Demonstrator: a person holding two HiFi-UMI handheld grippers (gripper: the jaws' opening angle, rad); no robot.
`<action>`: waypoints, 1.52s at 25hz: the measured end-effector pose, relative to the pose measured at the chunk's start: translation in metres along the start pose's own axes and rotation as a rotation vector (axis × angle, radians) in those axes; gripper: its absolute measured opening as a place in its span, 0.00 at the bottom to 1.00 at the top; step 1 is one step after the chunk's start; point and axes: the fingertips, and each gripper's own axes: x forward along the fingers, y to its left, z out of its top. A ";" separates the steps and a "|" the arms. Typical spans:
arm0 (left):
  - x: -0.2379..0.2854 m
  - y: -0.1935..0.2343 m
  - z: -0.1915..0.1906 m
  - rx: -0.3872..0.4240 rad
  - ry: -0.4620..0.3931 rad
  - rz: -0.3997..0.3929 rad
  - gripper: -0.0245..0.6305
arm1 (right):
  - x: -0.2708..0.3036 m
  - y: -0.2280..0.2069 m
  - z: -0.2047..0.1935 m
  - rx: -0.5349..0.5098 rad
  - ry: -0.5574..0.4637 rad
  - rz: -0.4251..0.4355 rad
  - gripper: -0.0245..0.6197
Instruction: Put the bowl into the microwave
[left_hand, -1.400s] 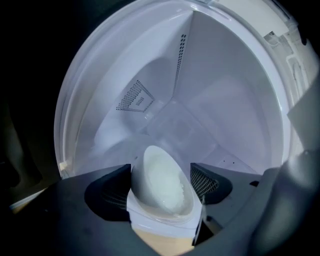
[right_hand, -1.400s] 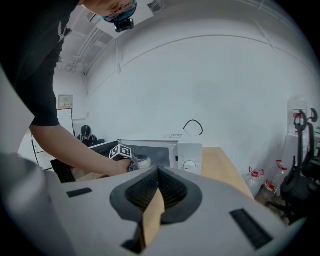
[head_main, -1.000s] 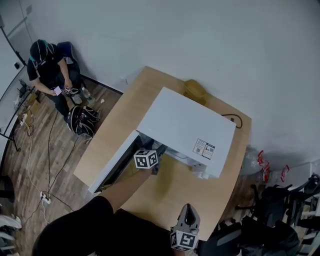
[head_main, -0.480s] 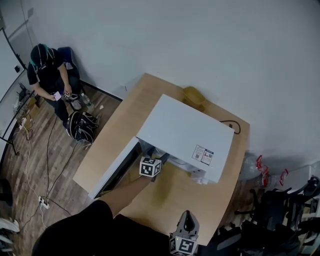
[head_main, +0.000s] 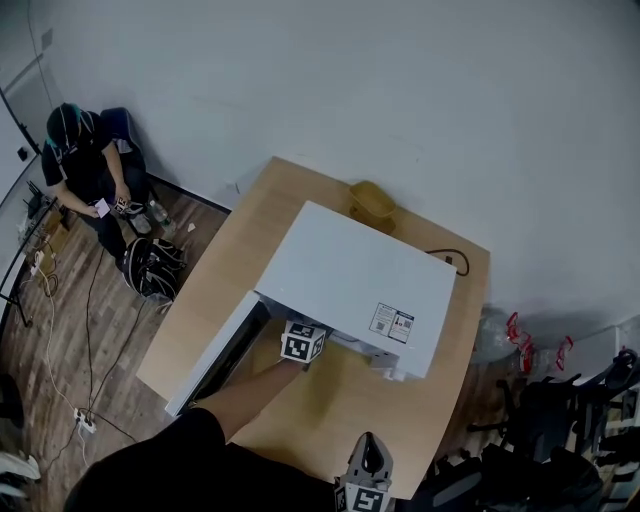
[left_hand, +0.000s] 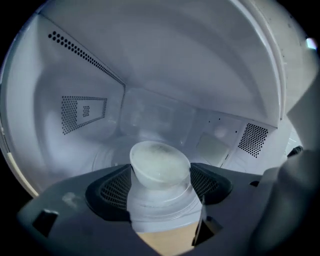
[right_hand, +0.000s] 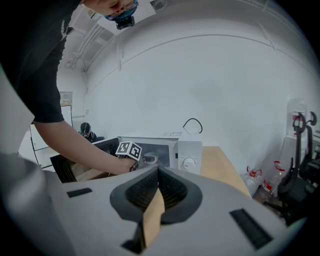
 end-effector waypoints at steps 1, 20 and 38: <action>0.002 -0.001 0.001 0.002 0.000 -0.001 0.56 | -0.001 0.002 0.000 0.000 -0.003 0.000 0.13; -0.116 -0.018 -0.025 -0.028 0.008 -0.071 0.56 | -0.013 0.031 0.005 0.007 -0.052 0.004 0.13; -0.301 -0.090 0.022 0.140 -0.264 -0.159 0.56 | -0.015 0.065 0.022 0.021 -0.101 -0.015 0.13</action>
